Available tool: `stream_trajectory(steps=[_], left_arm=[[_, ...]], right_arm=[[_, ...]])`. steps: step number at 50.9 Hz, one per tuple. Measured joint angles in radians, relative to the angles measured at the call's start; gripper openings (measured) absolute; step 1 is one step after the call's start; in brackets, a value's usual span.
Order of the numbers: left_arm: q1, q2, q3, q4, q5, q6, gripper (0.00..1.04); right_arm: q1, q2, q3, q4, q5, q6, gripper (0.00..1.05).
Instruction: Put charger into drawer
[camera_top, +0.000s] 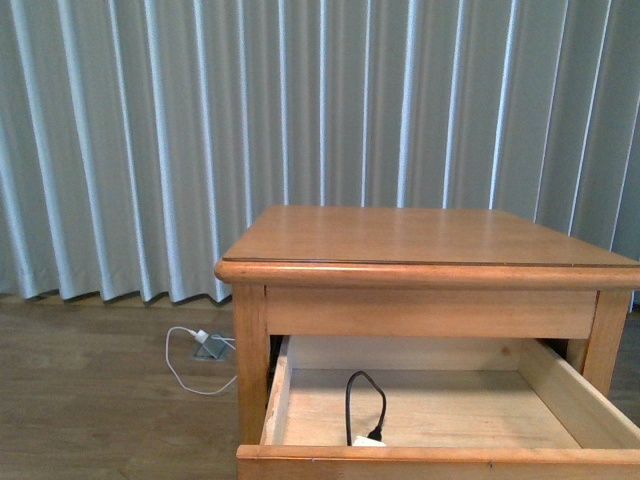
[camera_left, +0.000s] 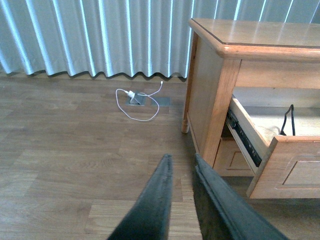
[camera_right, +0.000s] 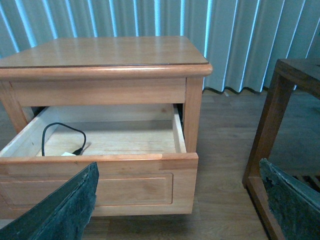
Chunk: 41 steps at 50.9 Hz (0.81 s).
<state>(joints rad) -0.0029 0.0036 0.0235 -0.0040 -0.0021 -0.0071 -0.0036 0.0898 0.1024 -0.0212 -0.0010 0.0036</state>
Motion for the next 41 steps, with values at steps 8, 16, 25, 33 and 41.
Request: stream_trajectory(steps=[8,16,25,33,41], left_arm=[[0.000,0.000,0.000,0.000,0.000,0.000,0.69],[0.000,0.000,0.000,0.000,0.000,0.000,0.95],[0.000,0.000,0.000,0.000,0.000,0.002,0.99],[0.000,0.000,0.000,0.000,0.002,0.003,0.99],[0.000,0.000,0.000,0.000,0.002,0.002,0.99]], right_arm=[[0.000,0.000,0.000,0.000,0.000,0.000,0.96],[0.000,0.000,0.000,0.000,0.000,0.000,0.96],[0.000,0.000,0.000,0.000,0.000,0.000,0.96],[-0.033,0.076,0.058,-0.195,-0.208,-0.053,0.96],[-0.019,0.232,0.095,-0.298,-0.225,-0.055,0.96]])
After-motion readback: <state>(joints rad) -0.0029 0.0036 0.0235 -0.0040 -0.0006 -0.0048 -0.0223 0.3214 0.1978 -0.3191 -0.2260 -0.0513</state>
